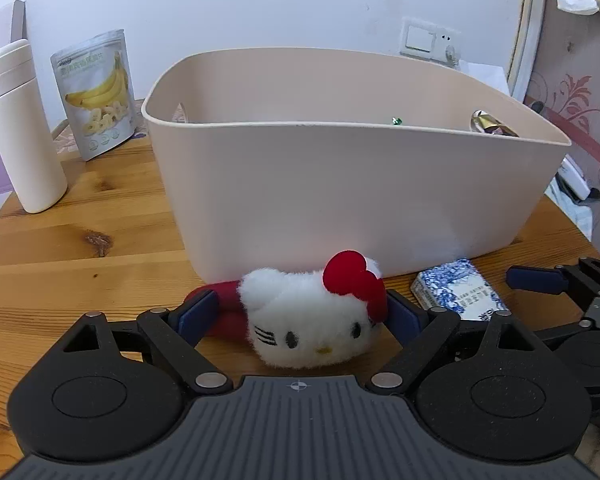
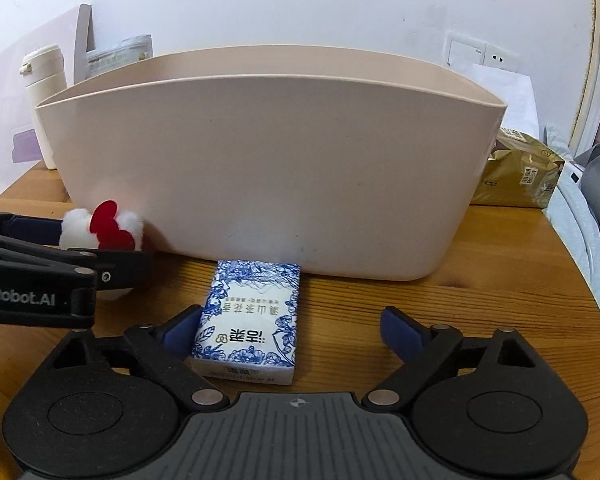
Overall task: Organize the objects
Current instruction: 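Grasp the Hello Kitty plush with left tool while right tool grasps the blue patterned box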
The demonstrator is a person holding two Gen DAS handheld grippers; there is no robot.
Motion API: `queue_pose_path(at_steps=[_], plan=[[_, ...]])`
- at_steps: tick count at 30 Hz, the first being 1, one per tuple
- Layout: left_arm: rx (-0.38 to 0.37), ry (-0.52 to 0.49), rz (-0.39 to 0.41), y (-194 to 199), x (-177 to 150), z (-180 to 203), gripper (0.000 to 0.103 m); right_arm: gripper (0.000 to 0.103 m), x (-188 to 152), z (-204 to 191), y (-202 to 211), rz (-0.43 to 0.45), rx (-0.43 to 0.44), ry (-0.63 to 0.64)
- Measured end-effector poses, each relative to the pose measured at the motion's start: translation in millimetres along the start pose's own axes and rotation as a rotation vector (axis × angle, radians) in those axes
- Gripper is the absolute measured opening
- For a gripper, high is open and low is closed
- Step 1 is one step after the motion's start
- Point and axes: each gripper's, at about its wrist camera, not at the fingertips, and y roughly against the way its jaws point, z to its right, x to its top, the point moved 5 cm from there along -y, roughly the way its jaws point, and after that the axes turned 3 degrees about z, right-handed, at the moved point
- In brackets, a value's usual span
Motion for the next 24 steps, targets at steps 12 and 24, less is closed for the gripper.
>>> queue_pose_path(at_steps=[12,24], plan=[[0.018,-0.040,0.008,3.7,-2.0,5.8,0.069,0.049,2.9,0.5,5.5,0.032,0.029,0.018],[0.019,-0.017,0.005,15.1,-5.5,-1.5,0.060,0.043,2.1,-1.5,14.4,0.005,0.046,-0.001]])
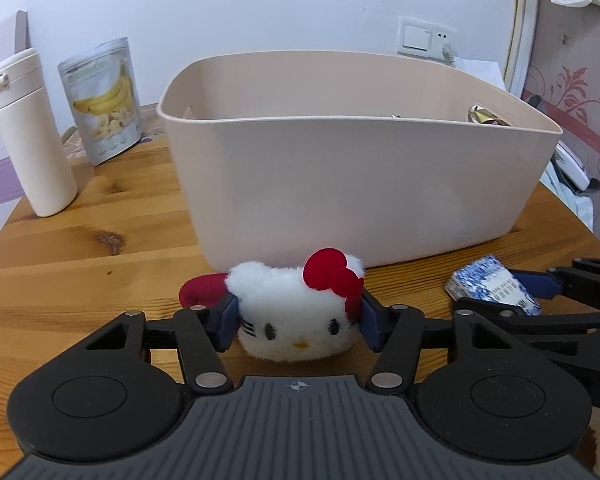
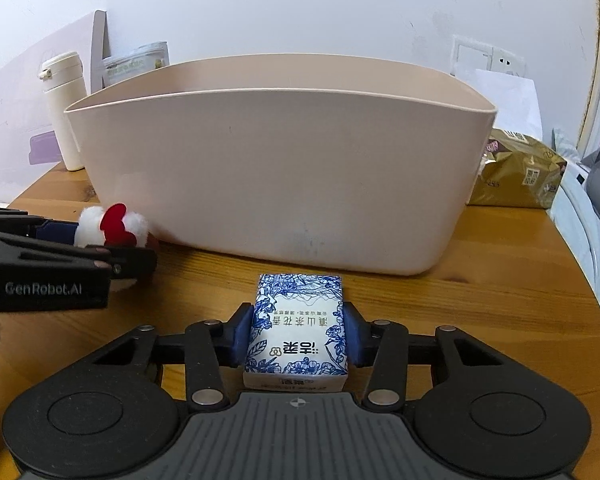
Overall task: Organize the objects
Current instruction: 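Grasp the Hello Kitty plush with left tool while right tool grasps the blue patterned box, then carry both held items over the bin and open both tools to drop them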
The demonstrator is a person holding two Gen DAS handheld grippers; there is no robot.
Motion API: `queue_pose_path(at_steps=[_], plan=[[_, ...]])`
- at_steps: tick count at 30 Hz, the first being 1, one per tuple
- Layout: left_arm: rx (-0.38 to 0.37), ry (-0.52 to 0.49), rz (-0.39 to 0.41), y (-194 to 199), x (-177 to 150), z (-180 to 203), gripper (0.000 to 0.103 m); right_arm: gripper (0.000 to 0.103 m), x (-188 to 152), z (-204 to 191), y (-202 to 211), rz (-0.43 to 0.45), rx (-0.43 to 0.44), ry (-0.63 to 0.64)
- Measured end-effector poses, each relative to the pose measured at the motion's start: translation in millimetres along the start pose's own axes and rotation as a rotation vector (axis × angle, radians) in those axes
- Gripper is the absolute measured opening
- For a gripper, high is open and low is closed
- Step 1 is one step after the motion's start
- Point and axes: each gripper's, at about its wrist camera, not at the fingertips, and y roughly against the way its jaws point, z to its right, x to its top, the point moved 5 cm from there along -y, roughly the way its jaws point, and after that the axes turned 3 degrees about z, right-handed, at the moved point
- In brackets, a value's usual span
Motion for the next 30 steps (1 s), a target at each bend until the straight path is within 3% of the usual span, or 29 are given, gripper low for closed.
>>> queue_pose_path(at_steps=[9,30], plan=[[0.010,-0.004,0.021,15.9,-2.1,-6.9,0.060,0.043,-5.4,5.7,16.8,0.006,0.015,-0.043],[0.031,0.002,0.125,69.6,13.2,-15.4,0.060,0.043,9.4,9.2,85.5,0.155,-0.015,-0.031]])
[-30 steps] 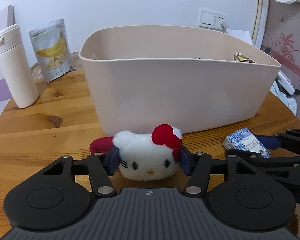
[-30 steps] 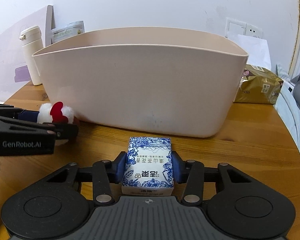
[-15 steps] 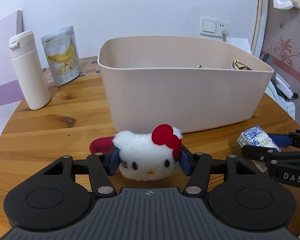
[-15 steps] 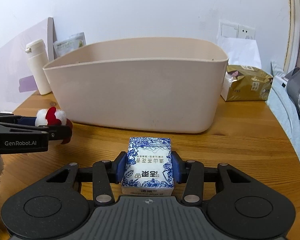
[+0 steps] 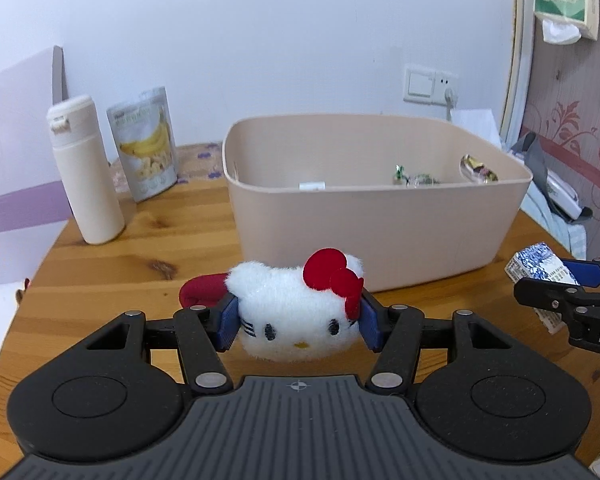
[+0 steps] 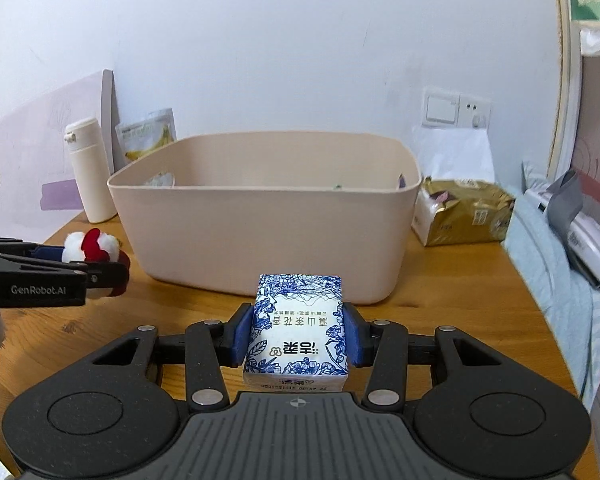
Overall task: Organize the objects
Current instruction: 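Carry both held items over the bin and open both tools to drop them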
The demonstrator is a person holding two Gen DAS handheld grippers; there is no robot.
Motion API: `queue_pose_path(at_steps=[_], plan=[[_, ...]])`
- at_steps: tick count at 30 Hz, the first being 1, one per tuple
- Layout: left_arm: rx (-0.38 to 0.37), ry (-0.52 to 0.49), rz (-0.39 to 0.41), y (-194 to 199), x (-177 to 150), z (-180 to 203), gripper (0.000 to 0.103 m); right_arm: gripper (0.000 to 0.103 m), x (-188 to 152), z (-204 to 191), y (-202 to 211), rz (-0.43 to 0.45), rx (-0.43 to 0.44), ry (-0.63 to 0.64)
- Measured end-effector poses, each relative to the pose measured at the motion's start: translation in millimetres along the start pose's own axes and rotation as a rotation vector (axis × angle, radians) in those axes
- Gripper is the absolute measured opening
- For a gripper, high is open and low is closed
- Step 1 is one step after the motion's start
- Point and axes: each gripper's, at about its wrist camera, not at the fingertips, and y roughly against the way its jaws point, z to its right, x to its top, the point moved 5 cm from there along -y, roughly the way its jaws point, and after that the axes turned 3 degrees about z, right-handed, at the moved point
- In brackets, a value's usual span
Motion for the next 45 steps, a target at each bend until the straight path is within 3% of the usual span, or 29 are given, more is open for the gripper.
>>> queue_pose_path(at_steps=[12,24,35,45], plan=[[-0.004,-0.025,0.083,23.1,28.8,4.1,0.060,0.043,28.7,1.8,27.0,0.093,-0.002,-0.003],[-0.002,-0.059,0.161,19.2,70.1,5.4,0.060,0.043,63.7,11.6,26.5,0.168,-0.012,-0.026],[-0.008,-0.112,0.202,-14.5,106.7,16.2,0.060,0.043,99.9,14.2,5.2,0.200,-0.031,0.000],[-0.033,-0.125,0.130,-74.9,121.2,29.6,0.060,0.043,122.7,11.2,-35.8,0.176,-0.034,0.018]])
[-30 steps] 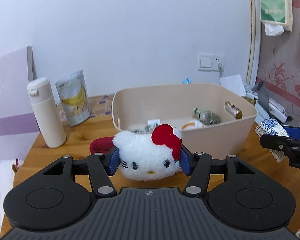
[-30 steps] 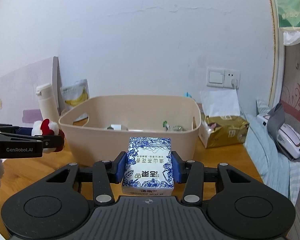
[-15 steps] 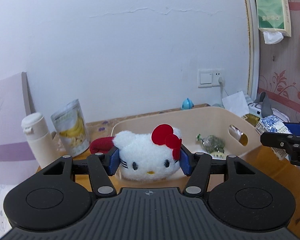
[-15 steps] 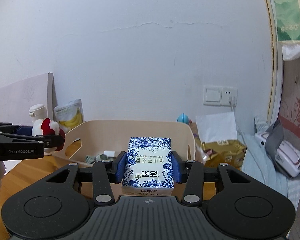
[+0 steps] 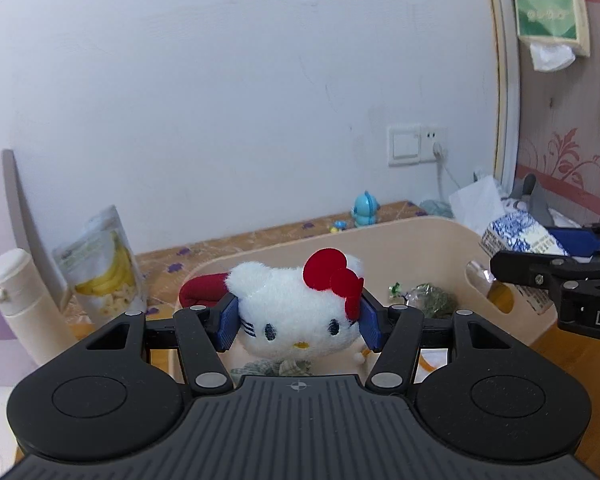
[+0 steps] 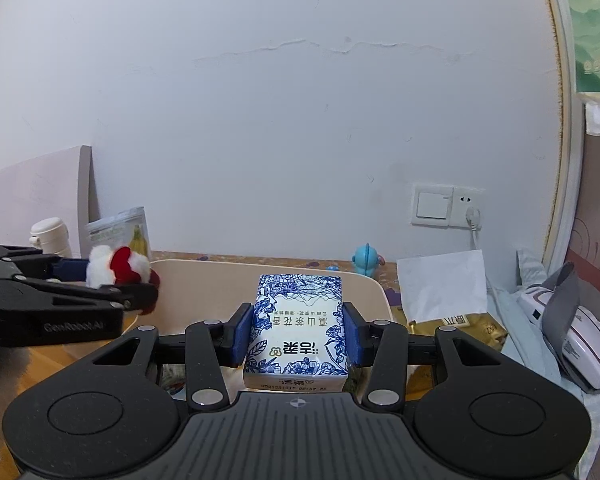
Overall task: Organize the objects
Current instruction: 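Carry both held items over the bin and open both tools to drop them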
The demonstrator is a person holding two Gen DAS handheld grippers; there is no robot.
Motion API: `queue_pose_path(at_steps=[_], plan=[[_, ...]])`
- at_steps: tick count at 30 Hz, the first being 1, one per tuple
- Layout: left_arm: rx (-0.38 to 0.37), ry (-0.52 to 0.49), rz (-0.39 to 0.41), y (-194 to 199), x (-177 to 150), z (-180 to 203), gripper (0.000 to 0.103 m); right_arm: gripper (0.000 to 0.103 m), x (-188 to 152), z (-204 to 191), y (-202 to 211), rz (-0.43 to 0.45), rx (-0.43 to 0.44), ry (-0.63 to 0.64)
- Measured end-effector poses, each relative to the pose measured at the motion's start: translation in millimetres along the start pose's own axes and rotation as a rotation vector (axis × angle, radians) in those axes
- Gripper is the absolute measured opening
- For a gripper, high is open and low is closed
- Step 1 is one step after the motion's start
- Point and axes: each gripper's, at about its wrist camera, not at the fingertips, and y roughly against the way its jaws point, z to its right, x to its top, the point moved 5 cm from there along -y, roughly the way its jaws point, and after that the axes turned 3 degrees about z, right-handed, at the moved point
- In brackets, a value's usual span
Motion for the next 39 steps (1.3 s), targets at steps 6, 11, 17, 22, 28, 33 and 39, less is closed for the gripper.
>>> queue_pose_path(at_steps=[6,11,17,22,28,33,39], plan=[[-0.008,0.007,-0.079,-35.0,-7.6,2.2,0.060,0.043,-2.1,3.0,-26.1,-0.039,0.004,0.012],[-0.010,0.013,-0.144,-49.2,-19.1,2.1,0.060,0.043,-11.1,4.3,-45.8,-0.090,0.008,0.018],[-0.012,0.011,-0.230,-62.2,-29.6,4.5,0.060,0.043,-23.9,2.3,-64.0,-0.159,0.012,0.033],[-0.011,0.013,-0.300,-69.3,-38.3,5.3,0.060,0.043,-33.3,1.5,-73.0,-0.217,0.008,0.046],[-0.015,0.035,-0.343,-72.7,-42.7,1.2,0.061,0.044,-40.7,-1.1,-79.3,-0.255,0.009,0.063],[-0.018,0.045,-0.338,-70.3,-41.5,0.3,0.064,0.045,-43.1,-0.9,-81.4,-0.261,0.016,0.058],[-0.014,0.064,-0.291,-59.7,-36.5,-2.5,0.077,0.067,-40.3,-0.5,-74.8,-0.241,0.015,0.049]])
